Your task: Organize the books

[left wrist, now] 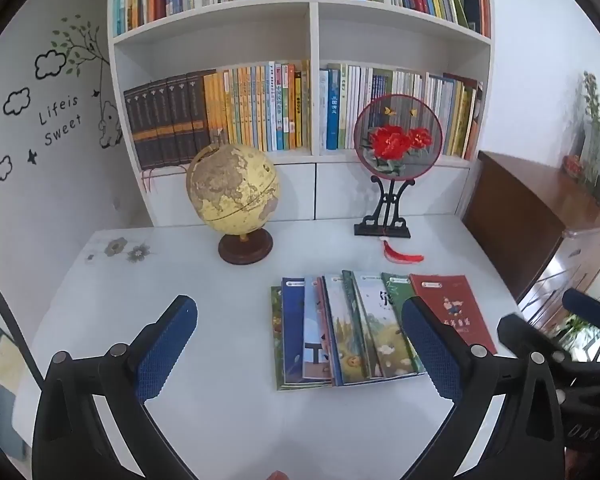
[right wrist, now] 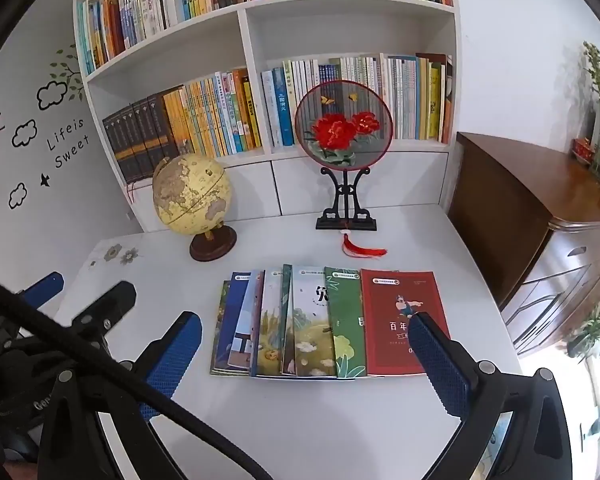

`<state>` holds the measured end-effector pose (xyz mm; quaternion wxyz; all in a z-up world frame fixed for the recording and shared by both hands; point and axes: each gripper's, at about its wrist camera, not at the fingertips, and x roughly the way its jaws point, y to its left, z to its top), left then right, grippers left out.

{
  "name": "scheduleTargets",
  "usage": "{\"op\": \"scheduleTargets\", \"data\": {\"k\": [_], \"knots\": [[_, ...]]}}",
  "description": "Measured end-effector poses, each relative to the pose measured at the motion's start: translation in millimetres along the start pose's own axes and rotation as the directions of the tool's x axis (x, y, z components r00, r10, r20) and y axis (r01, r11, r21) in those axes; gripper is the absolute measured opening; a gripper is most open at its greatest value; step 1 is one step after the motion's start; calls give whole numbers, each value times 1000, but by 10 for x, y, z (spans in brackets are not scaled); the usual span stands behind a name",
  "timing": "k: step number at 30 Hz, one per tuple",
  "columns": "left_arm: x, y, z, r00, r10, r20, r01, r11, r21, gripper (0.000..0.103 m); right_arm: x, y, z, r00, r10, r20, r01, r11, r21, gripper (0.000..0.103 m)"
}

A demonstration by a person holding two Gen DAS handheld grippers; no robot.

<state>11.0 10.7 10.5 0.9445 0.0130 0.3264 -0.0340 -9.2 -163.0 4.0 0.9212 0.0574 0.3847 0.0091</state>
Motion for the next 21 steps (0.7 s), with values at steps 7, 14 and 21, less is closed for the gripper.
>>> {"op": "scheduleTargets", "data": {"k": [7,14,21], "knots": [[-56,64,-14,999,-44,18,45,998,-51,102,8,12,-39,996,90,-14,-90,996,4,103],[-129,153,6,997,-62,44,66,993,-100,102,-88,81,-113,945,325,17,-325,946,-1,103],[148,373,-70,1000,-3,31,6,996,-89,102,-112,224,-175,941,339,4,-338,940,-43,103]]}}
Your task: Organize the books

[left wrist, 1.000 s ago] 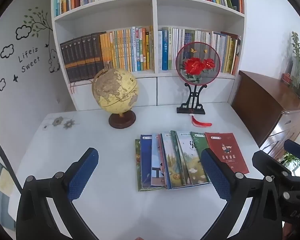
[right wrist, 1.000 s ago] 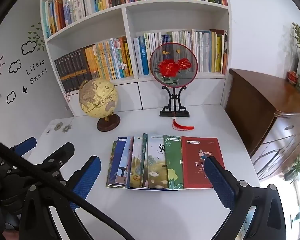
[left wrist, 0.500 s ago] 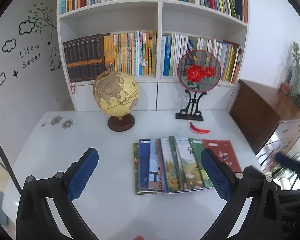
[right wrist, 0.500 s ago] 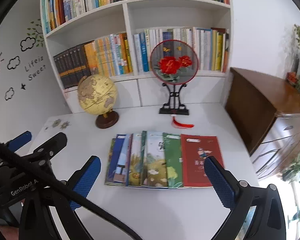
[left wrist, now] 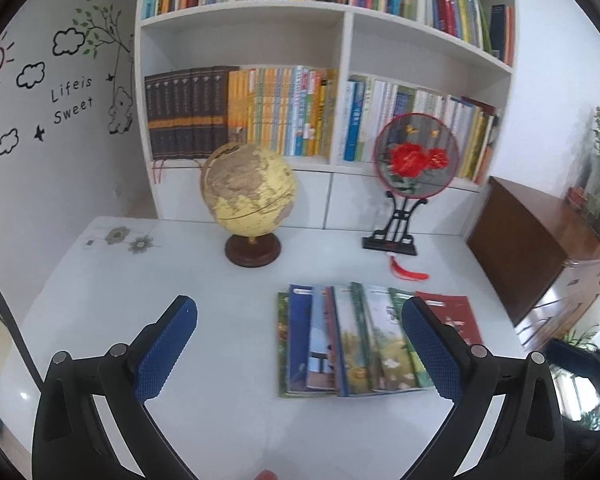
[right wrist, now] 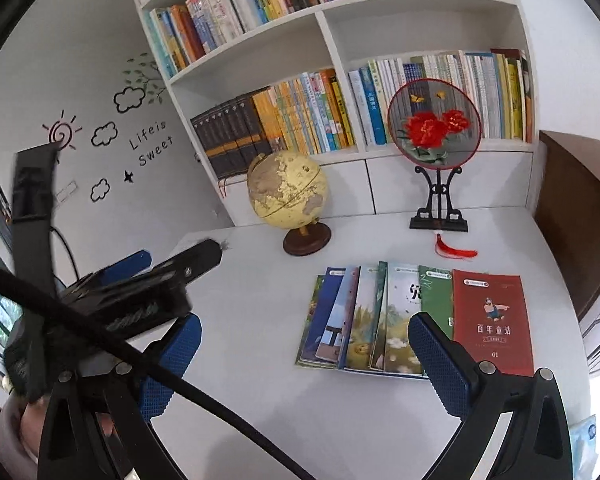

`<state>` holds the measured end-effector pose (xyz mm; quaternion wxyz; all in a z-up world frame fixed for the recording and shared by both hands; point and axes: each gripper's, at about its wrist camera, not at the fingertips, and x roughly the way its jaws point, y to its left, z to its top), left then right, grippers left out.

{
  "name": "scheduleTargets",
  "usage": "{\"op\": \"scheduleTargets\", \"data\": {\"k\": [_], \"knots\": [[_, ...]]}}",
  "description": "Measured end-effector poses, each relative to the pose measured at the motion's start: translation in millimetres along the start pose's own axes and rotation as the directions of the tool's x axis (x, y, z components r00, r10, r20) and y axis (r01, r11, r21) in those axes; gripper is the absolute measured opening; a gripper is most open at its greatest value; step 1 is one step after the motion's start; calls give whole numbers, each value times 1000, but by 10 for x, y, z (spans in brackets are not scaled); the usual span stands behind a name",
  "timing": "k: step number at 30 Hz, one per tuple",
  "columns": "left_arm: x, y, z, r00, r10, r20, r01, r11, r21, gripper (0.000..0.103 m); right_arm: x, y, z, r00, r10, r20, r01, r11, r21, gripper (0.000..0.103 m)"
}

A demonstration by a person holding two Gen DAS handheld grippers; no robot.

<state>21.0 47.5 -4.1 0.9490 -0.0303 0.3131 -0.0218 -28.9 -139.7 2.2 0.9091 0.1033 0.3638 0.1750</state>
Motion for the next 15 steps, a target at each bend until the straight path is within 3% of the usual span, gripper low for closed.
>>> {"op": "scheduleTargets", "data": {"k": [4,10,12,15], "knots": [[631,155,-455,998,70,-5,-69,995,67,102,20,-6,-44,999,-14,-36,14,1000,5,103],[1568,243,-1417,986,111,-123,-95,987,130,102,-40,52,-103,994,-87,-62,84,996,-38,103],[1765,237,-1638,976,103,-193,-82,990,115,102,-21,61,-119,990,-107,-87,102,993,-55,103],[1839,249,-1830,978,82,-193,-72,996,56,102,11,75,-172,983,-128,-132,117,989,-86,103]]}}
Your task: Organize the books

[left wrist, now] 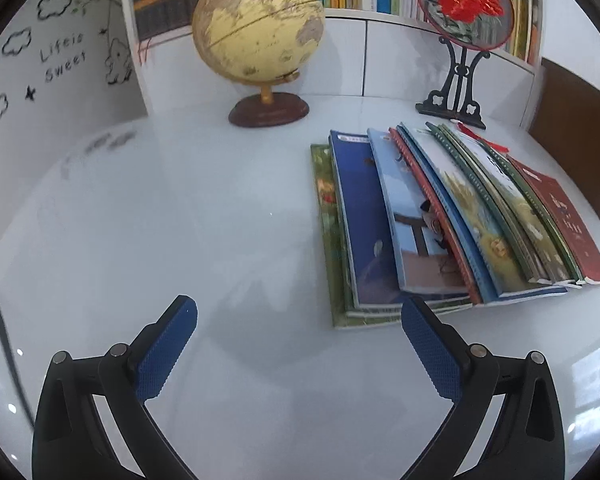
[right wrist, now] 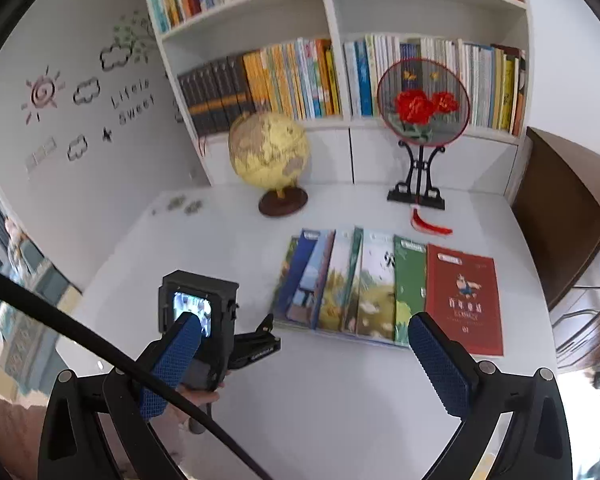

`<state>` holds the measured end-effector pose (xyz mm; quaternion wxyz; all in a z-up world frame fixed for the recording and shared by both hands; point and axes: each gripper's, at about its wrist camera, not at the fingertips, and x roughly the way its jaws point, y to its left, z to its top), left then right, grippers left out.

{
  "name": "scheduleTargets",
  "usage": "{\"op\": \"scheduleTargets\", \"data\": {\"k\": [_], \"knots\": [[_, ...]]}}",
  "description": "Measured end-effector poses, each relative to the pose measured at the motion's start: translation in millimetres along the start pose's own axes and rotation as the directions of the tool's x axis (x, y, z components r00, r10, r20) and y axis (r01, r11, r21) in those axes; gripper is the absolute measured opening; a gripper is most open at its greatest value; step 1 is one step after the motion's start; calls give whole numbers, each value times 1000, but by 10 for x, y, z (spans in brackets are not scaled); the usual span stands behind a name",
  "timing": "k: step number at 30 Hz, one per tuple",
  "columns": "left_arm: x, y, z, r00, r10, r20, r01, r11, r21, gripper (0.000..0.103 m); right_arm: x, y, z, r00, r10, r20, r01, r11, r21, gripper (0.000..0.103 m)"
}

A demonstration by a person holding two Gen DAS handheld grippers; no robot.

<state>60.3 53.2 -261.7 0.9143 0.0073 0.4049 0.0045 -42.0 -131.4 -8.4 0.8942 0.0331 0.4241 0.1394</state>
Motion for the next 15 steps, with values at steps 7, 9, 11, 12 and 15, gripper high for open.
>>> {"op": "scheduleTargets", "data": {"k": [7,9,11,12,15], "knots": [[230,-36,-167,998,-23,-57,23,1000,-5,102,74,138,-113,998,-32,-51,27,996,-90,103],[286,1,-165,996,-31,-88,29,999,-27,102,95,173,-138,998,-19,-62,12,994,-107,103],[322,12,-173,994,-21,-103,16,999,-48,102,98,211,-147,998,7,-64,-15,993,-120,103],[332,2,-177,994,-11,-108,6,999,-45,102,92,223,-153,998,10,-65,-18,991,-129,103],[344,-24,-169,994,-12,-109,8,999,-37,103,57,257,-166,999,9,-35,-14,989,-148,103]]}}
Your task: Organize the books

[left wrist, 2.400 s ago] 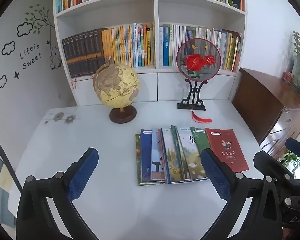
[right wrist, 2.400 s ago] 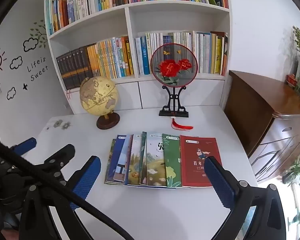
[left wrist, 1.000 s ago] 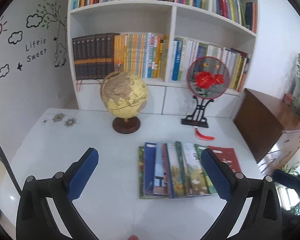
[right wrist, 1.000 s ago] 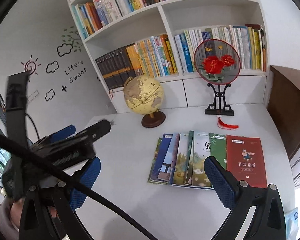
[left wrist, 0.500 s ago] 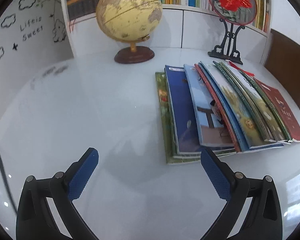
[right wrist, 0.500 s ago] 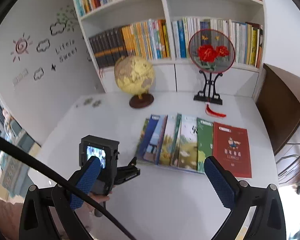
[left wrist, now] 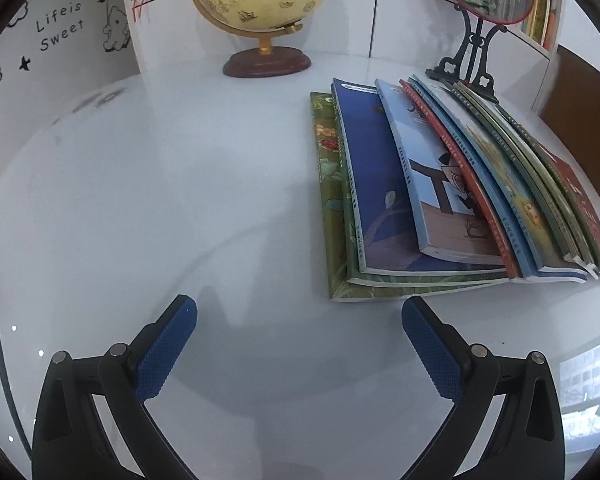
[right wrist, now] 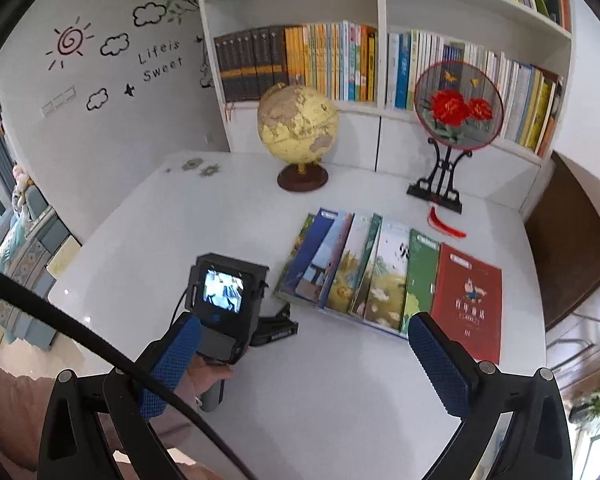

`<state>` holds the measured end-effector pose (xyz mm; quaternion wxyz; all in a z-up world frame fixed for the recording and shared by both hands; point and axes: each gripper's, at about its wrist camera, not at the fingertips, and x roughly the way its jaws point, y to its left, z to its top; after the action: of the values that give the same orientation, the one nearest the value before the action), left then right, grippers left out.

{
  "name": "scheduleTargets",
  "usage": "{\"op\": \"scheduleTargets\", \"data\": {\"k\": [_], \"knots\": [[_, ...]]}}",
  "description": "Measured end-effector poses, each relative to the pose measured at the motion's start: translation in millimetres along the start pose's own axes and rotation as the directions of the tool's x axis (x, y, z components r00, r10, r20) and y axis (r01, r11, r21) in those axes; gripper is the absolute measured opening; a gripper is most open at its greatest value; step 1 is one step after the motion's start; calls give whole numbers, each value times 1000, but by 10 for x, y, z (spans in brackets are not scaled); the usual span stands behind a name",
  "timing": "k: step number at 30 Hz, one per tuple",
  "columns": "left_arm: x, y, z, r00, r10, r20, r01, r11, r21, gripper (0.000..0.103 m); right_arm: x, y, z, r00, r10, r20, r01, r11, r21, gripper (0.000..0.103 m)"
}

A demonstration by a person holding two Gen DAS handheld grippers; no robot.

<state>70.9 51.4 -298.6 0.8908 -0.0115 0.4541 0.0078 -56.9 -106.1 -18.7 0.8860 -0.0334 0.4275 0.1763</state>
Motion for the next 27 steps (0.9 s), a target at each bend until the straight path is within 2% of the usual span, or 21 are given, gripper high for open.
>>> {"op": "scheduleTargets", "data": {"k": [12,16,18,21,24,27], "knots": [[8,23,10,1000,-2,-6,3,1000,6,103,22,-29,22,997,75,-21,-74,997,27,103],[10,25,6,1000,-2,-6,2,1000,6,103,51,-39,77,991,129,-42,-127,991,46,103],[11,23,8,1000,-2,-6,2,1000,6,103,39,-70,98,992,120,-47,-117,991,65,103],[7,31,6,1000,-2,-6,2,1000,6,103,-75,-172,77,997,60,-38,-57,996,75,103],[10,26,7,1000,-2,-7,2,1000,6,103,-152,-356,24,998,42,-43,-36,991,128,103],[10,27,8,1000,-2,-7,2,1000,6,103,-270,-569,22,995,97,-4,-94,969,230,103]]}}
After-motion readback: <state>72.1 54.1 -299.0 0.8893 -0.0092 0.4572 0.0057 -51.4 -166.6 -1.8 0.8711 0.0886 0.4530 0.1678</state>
